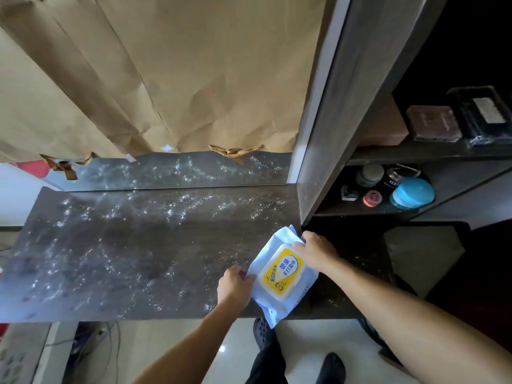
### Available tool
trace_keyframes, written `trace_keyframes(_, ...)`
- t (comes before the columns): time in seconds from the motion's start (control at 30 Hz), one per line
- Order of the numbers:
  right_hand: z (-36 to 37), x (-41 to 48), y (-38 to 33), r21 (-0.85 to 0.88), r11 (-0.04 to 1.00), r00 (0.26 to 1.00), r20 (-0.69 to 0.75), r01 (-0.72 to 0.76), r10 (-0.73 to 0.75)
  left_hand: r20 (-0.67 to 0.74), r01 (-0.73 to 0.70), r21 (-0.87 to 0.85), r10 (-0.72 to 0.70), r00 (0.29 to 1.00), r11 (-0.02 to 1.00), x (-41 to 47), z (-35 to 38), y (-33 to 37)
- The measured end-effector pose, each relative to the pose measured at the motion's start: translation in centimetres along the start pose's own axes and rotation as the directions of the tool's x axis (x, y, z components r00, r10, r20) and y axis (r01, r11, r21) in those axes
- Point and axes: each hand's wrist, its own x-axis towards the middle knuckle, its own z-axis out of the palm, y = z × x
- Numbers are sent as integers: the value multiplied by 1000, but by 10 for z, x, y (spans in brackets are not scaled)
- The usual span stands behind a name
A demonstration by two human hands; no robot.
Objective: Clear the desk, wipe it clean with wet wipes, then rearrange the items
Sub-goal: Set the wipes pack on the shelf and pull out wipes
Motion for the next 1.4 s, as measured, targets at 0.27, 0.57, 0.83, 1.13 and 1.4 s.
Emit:
trace_keyframes(0.27, -44, -43, 46, 216, 970, 975, -212, 110, -64, -101, -199, -86, 190, 977, 976, -31, 6, 48)
trace_keyframes(0.57, -165, -121, 86, 416, 762, 811, -535, 497, -236, -463, -520, -306, 353, 813, 797, -126, 22, 157)
trace_keyframes(0.83, -282, -147, 88, 490, 586, 692, -700, 646, -177, -581, -778, -166, 577, 573, 606, -196, 7, 265)
trace_keyframes(1.13, -338, -108, 50, 657, 537, 727, -677, 529, 113, -369, -745, 502, 888, 275, 439, -186, 11, 310)
trace_keyframes(1.4, -348, -90, 33, 424, 869, 786, -615, 255, 70, -109, -609, 719, 920, 375, 334, -156, 7, 316)
